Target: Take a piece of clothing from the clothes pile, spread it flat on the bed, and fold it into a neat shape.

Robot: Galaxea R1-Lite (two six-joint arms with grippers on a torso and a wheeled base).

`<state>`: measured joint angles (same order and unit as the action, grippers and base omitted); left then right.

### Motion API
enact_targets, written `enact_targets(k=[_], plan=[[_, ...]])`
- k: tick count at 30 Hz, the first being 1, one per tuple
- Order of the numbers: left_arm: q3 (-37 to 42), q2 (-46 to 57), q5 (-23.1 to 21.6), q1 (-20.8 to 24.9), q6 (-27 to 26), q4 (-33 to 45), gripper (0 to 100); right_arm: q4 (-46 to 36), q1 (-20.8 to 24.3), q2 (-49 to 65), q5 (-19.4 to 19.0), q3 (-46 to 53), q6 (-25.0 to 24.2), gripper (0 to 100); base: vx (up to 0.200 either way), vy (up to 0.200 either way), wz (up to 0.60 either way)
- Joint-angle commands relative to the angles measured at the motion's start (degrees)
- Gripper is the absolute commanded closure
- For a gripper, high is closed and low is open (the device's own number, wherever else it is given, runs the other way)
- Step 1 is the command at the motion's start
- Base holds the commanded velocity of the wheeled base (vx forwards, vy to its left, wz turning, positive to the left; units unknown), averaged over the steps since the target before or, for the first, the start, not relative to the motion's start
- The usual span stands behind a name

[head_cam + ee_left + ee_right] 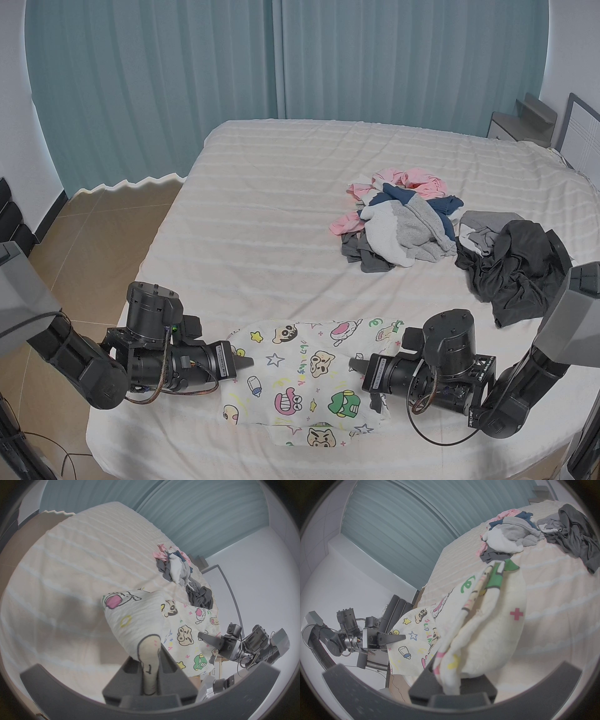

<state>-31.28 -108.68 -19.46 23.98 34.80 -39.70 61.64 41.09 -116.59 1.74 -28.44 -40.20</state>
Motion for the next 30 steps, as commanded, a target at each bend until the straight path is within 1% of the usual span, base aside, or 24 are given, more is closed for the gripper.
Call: enact_targets(k=[1, 7, 18, 30], plan=[[0.0, 0.0, -0.1, 1.3, 0.1, 0.0, 100, 0.1, -0.3, 1.0, 0.0, 0.7, 0.0, 100, 0.000, -0.200, 0.00], [-0.2, 0.0, -0.1, 3.6, 1.2, 0.0, 100, 0.1, -1.5, 1.3, 0.0, 1.8, 0.0, 100, 0.000, -0.200, 0.00], [-0.6, -0.7, -0.1, 5.0, 1.3, -0.1, 100, 0.1, -3.1, 1.9, -0.1, 3.5, -0.3, 100, 0.000, -0.200, 0.00], [-1.3, -2.8, -0.1, 6.9, 2.0, -0.5, 100, 0.2, -3.6, 2.0, -0.2, 5.1, -0.5, 100, 0.000, -0.200, 0.00]])
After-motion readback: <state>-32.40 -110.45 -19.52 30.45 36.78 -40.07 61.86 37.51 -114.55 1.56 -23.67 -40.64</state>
